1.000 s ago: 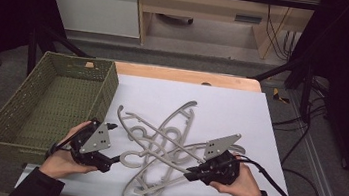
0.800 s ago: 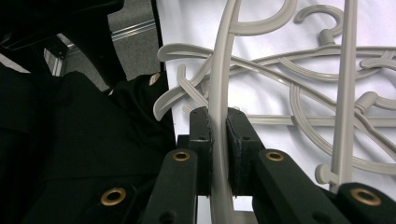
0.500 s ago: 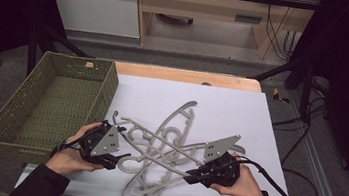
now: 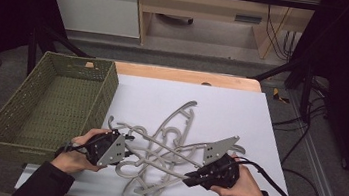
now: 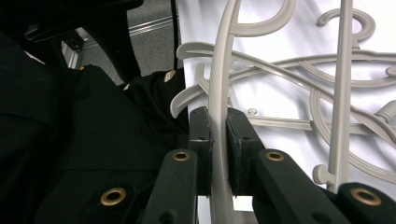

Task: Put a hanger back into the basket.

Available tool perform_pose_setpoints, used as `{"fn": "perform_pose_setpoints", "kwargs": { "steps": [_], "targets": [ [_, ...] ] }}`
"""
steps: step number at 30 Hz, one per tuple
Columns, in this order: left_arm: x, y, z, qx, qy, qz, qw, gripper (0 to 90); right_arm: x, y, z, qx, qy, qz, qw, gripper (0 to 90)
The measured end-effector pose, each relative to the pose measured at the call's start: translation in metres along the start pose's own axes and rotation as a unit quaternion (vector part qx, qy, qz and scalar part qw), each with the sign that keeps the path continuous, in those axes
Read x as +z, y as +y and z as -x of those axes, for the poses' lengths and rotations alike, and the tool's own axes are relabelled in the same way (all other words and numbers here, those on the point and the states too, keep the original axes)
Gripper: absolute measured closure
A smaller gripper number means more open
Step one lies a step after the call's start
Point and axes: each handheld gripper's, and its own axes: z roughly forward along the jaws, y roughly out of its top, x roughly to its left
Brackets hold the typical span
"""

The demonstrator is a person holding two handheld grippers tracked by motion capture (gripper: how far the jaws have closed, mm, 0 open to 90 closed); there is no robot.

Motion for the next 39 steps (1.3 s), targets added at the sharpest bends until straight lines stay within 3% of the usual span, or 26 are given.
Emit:
{"fn": "perform_pose_setpoints", "kwargs": {
  "steps": [3, 5, 8, 9, 10, 11, 12, 26, 36, 39],
  "targets": [
    [0.000, 0.000, 0.002, 0.011, -0.001, 0.004, 0.9999, 65.5, -0.001, 0.000, -0.001, 0.001, -0.002, 0.001, 1.0000, 82.2],
    [-0.005, 0.000, -0.001, 0.052, -0.004, -0.023, 0.9984, 66.6, -0.001, -0.001, -0.001, 0.000, 0.000, 0.002, 1.0000, 82.2],
    [-0.006, 0.000, 0.000, 0.065, -0.001, -0.024, 0.9976, 67.8, -0.001, -0.001, 0.000, -0.004, 0.002, 0.002, 1.0000, 82.2],
    [-0.002, -0.001, 0.006, 0.026, -0.001, 0.012, 0.9996, 68.2, -0.001, -0.001, 0.000, -0.006, 0.001, 0.001, 1.0000, 82.2],
    [-0.003, -0.001, 0.006, 0.029, 0.001, 0.013, 0.9995, 68.4, -0.001, -0.001, 0.000, -0.006, 0.002, 0.002, 1.0000, 82.1],
    [-0.007, 0.000, 0.002, 0.063, 0.003, -0.014, 0.9979, 68.6, -0.001, -0.001, 0.001, -0.009, 0.002, 0.004, 0.9999, 82.1],
    [-0.009, 0.000, 0.001, 0.072, 0.005, -0.019, 0.9972, 68.9, -0.002, -0.001, 0.001, -0.010, 0.001, 0.004, 0.9999, 82.1],
    [-0.012, 0.002, 0.001, 0.083, 0.008, -0.020, 0.9963, 72.2, -0.006, -0.004, 0.003, -0.030, -0.015, 0.030, 0.9990, 81.6],
    [-0.015, 0.004, 0.003, 0.089, -0.005, -0.017, 0.9959, 74.1, -0.010, -0.007, 0.004, -0.040, -0.028, 0.039, 0.9981, 79.7],
    [-0.014, 0.005, 0.007, 0.086, -0.018, -0.017, 0.9960, 78.2, -0.015, -0.009, 0.006, -0.032, -0.034, 0.060, 0.9971, 77.8]
  ]
}}
